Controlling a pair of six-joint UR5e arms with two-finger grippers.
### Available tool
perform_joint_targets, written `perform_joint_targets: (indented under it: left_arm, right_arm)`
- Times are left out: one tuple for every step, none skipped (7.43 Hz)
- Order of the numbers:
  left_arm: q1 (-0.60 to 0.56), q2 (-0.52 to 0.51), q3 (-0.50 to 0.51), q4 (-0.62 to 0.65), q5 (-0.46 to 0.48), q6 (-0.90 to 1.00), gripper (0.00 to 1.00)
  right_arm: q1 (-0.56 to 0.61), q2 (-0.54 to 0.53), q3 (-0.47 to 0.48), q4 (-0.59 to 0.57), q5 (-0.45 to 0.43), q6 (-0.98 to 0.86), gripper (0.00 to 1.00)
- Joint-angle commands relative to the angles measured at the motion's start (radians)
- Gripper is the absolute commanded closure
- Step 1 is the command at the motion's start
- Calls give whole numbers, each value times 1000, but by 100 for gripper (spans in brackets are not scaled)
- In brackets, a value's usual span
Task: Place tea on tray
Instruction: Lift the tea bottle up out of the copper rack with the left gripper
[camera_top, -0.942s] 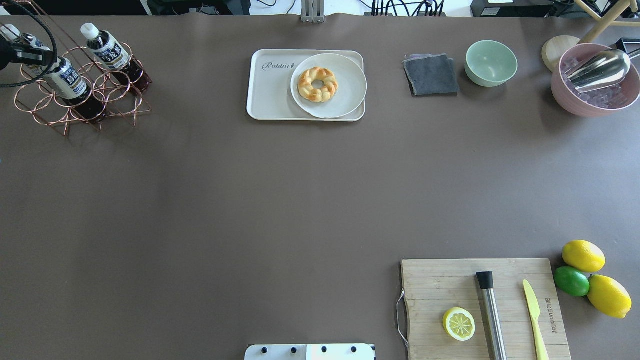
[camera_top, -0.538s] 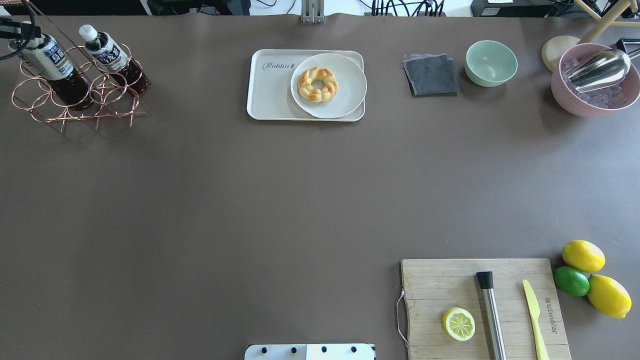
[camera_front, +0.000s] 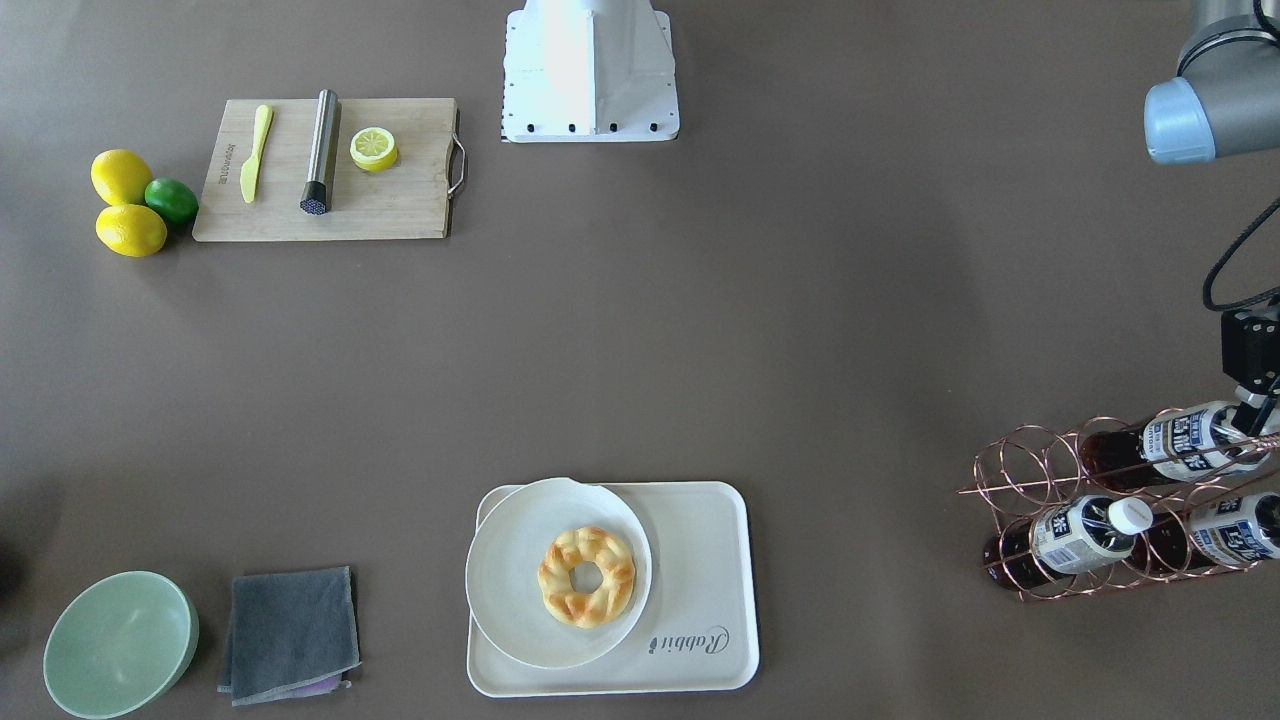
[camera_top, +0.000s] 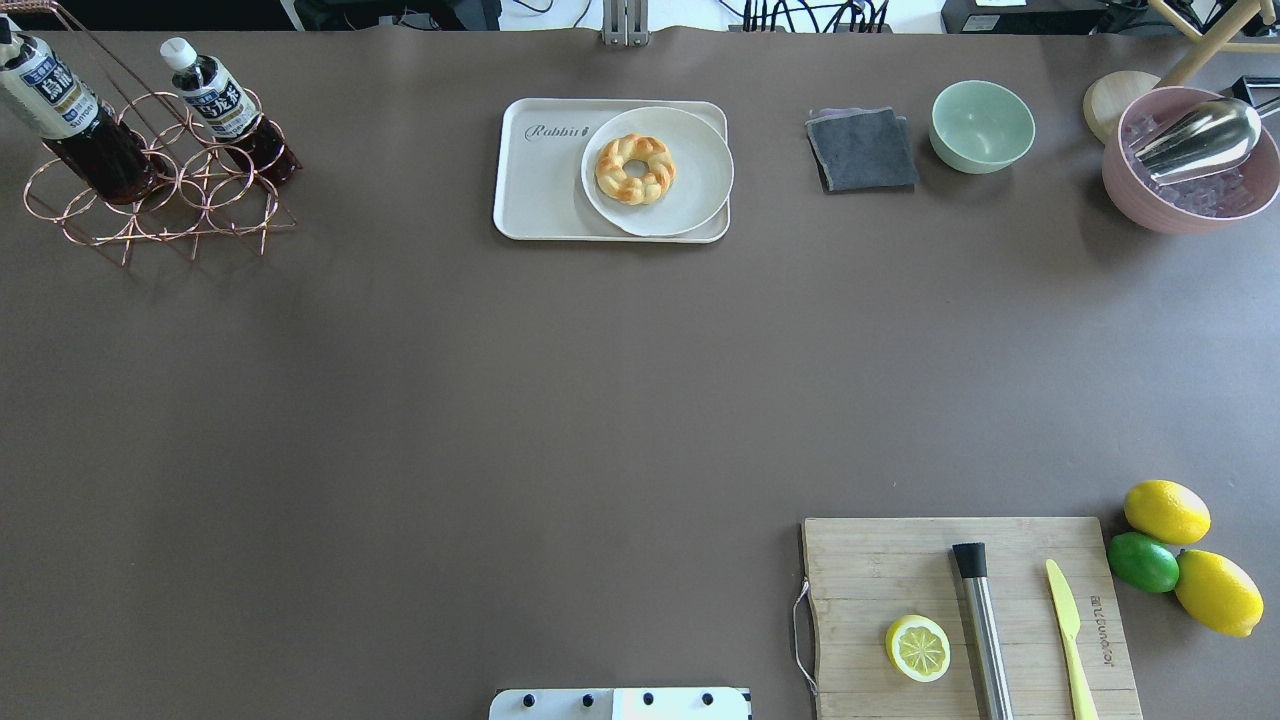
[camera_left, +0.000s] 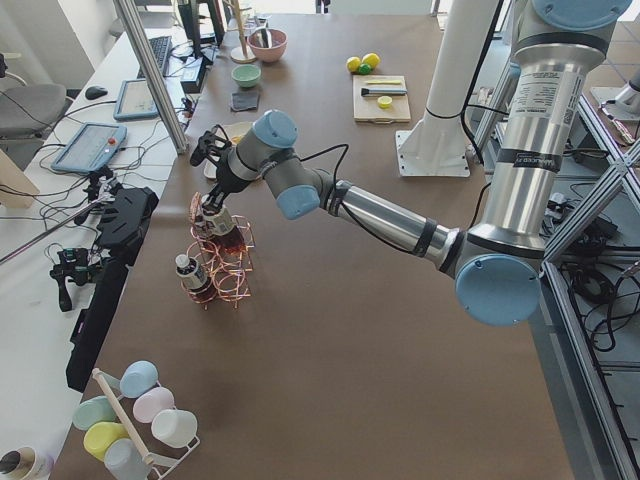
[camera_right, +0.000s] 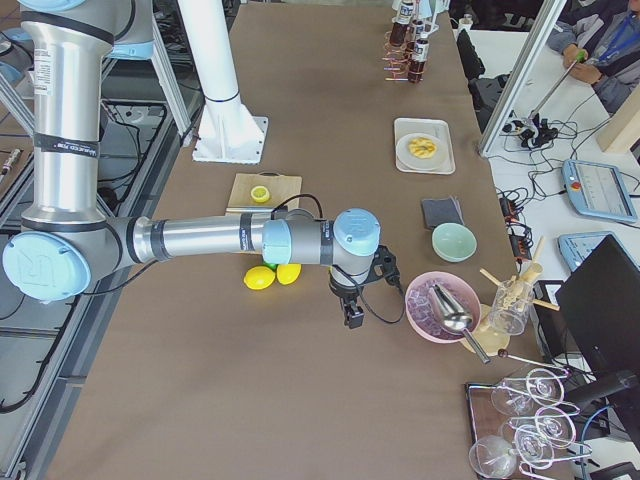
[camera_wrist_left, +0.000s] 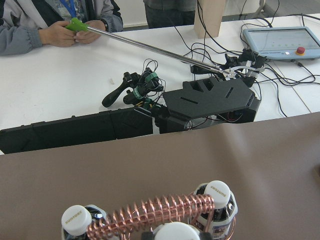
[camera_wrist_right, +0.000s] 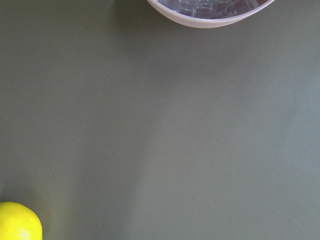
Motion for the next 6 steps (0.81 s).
perform_joint_targets:
  left_arm:
    - [-8, 80, -97, 11, -9, 0, 100]
    - [-6, 77, -131, 40, -10, -41, 100]
    - [7, 24, -171, 151, -9, -127, 100]
    - [38, -8, -217, 240, -4, -138, 100]
    - [88, -28, -263, 307, 34, -147, 100]
    - [184, -62, -309, 374, 122, -200, 100]
  right_arm:
    - [-1, -8, 6, 0, 2, 1, 0]
    - [-1, -9, 9, 0, 2, -1, 0]
    - [-1, -9, 9, 0, 2, -1, 0]
    - [-1, -11, 9, 0, 2, -1, 0]
    - [-1, -11, 12, 0, 2, -1, 0]
    - [-1, -11, 12, 0, 2, -1, 0]
